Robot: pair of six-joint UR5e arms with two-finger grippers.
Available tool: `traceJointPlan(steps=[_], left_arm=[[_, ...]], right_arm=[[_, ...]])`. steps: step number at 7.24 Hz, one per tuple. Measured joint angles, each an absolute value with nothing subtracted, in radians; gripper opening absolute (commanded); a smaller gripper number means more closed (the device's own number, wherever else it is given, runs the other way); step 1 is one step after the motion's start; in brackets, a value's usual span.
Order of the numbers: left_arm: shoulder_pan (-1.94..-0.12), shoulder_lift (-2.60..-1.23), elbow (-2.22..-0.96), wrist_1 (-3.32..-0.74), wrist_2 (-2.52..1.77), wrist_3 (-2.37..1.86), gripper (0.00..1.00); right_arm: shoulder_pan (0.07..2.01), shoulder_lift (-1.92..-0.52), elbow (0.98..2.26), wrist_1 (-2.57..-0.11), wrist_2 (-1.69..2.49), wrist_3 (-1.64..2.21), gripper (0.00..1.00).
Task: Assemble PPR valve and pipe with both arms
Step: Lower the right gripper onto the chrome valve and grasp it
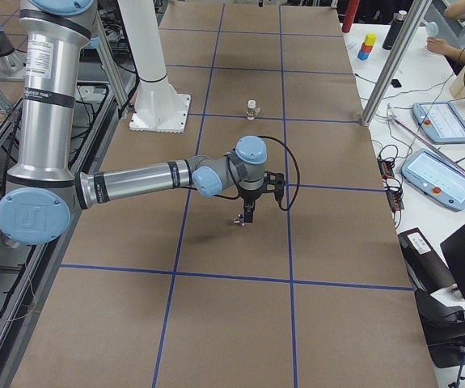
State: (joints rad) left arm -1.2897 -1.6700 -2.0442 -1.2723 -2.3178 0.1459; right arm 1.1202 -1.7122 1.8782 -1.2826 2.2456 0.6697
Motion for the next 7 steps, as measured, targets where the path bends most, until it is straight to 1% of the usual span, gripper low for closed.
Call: traceJointPlan(steps=[2, 4, 6, 7], left_arm=[[-1.290, -1.670, -2.044, -1.272, -2.318, 0.144, 1.00], [-1.290, -1.670, -2.043, -1.272, -2.318, 0.144, 1.00], [-1.289, -1.671, -2.041, -1.272, -2.318, 0.143, 1.00], [-1.289, -1.671, -2.041, -1.272, -2.318, 0.142, 1.00]], right_arm=[[1.040, -1.698, 1.862, -1.277, 2.187, 0.716, 0.99], [0.994, -1.679, 1.828, -1.275, 2.171, 0.723, 0.95], [0.971, -1.676, 1.816, -1.275, 2.168, 0.723, 0.89], [0.964, -1.675, 1.806, -1.275, 2.168, 0.723, 0.82]])
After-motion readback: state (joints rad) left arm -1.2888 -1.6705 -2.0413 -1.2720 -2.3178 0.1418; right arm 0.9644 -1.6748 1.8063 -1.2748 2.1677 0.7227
